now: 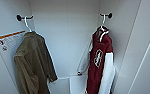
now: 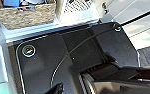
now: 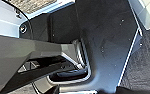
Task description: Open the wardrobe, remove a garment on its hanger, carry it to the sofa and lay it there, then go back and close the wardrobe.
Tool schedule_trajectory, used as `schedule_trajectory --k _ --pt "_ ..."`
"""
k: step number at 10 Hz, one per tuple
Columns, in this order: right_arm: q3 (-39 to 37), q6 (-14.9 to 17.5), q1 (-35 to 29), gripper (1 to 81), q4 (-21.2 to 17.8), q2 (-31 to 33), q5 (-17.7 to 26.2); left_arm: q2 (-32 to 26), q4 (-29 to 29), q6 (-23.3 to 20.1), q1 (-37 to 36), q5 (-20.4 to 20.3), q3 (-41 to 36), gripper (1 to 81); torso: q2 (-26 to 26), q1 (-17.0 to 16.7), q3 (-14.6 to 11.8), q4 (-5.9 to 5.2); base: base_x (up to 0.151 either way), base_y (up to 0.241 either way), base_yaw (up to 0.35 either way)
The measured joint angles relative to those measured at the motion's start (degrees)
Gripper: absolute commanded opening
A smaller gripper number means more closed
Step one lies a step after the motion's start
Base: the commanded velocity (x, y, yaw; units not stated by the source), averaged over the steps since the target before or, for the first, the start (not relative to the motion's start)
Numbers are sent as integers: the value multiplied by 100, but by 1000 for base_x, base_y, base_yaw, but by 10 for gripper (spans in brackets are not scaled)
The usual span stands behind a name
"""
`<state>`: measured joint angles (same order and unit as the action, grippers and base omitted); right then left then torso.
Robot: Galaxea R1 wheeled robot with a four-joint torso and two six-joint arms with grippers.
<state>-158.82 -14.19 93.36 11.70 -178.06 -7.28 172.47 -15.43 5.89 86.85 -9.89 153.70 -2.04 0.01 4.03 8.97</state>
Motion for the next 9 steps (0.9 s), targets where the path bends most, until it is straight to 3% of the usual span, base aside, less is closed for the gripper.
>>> schedule_trajectory --k 1,2,5,9 --pt "2 0 16 811 0 0 -11 -48 -24 0 -51 16 -102 811 0 -1 -24 138 0 0 0" --pt "2 -2 41 811 17 5 4 -127 -29 0 -96 68 -213 811 0 -1 -39 197 0 0 0" --pt "13 -2 27 811 135 11 6 -612 -46 1 -302 308 -1068 811 0 -1 -39 197 0 0 0" --pt "13 -2 27 811 141 11 6 -1112 -63 15 -1403 887 -2324 811 0 -1 -39 197 0 0 0"
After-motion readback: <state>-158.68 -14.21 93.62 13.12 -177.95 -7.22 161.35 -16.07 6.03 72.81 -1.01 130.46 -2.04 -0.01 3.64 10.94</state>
